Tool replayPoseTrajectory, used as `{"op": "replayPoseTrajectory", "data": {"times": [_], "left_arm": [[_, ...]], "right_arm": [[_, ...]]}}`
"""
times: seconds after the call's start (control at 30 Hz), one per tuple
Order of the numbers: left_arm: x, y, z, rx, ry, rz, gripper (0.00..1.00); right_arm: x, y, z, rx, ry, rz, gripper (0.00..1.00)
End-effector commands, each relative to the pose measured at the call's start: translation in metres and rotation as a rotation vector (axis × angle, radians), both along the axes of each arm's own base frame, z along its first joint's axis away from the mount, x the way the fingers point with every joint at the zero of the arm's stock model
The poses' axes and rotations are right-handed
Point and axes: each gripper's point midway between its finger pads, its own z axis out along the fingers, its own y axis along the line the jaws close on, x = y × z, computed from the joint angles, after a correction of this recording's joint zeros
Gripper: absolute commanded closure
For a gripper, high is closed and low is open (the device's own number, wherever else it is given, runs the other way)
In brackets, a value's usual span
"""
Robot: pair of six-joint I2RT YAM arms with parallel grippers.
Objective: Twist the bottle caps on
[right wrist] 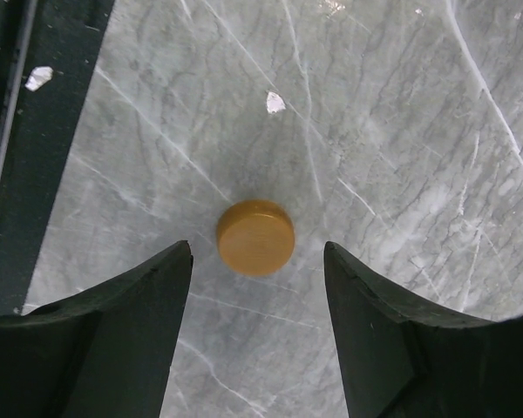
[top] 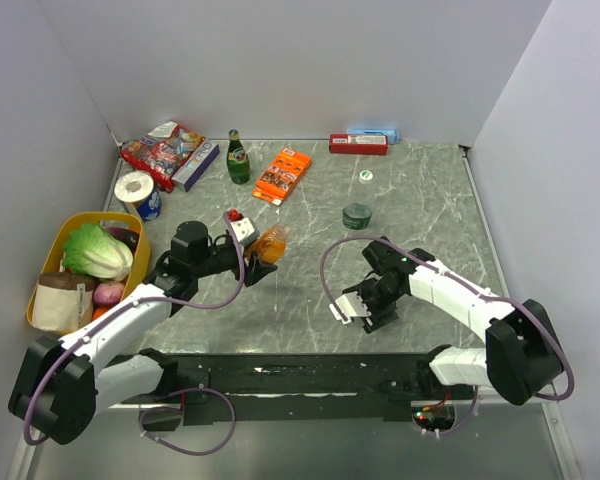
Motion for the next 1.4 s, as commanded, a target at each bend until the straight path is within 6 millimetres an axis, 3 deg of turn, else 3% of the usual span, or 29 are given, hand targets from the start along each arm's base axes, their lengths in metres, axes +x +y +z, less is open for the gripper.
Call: {"op": "replayPoseTrajectory", "data": {"times": [0.0, 0.77, 1.07, 1.13, 1.23, 1.37], "left_arm": [[0.004, 0.002, 0.012, -0.017, -0.043, 0.012, 0.99], [0.006, 0.004, 0.008, -0.011, -0.037, 0.018, 0.99], [0.006, 0.004, 0.007, -0.012, -0.039, 0.023, 0.99], [0.007, 0.005, 0.007, -0.013, -0.041, 0.026, 0.99], [0.006, 0.005, 0.004, -0.008, -0.040, 0.020, 0.99], [-0.002, 0.005, -0.004, 0.018, -0.067, -0.029, 0.99]], "right_arm": [[0.008, 0.001, -0.004, -0.015, -0.038, 0.031, 0.32], [0.006, -0.008, -0.027, -0.081, 0.010, 0.004, 0.39], [0.009, -0.006, -0.027, -0.081, 0.017, -0.015, 0.46], [0.012, -0.005, -0.026, -0.074, 0.012, -0.031, 0.52], [0.016, 0.001, -0.014, -0.047, 0.001, -0.063, 0.60], [0.023, 0.021, 0.037, 0.069, -0.014, -0.114, 0.66]]}}
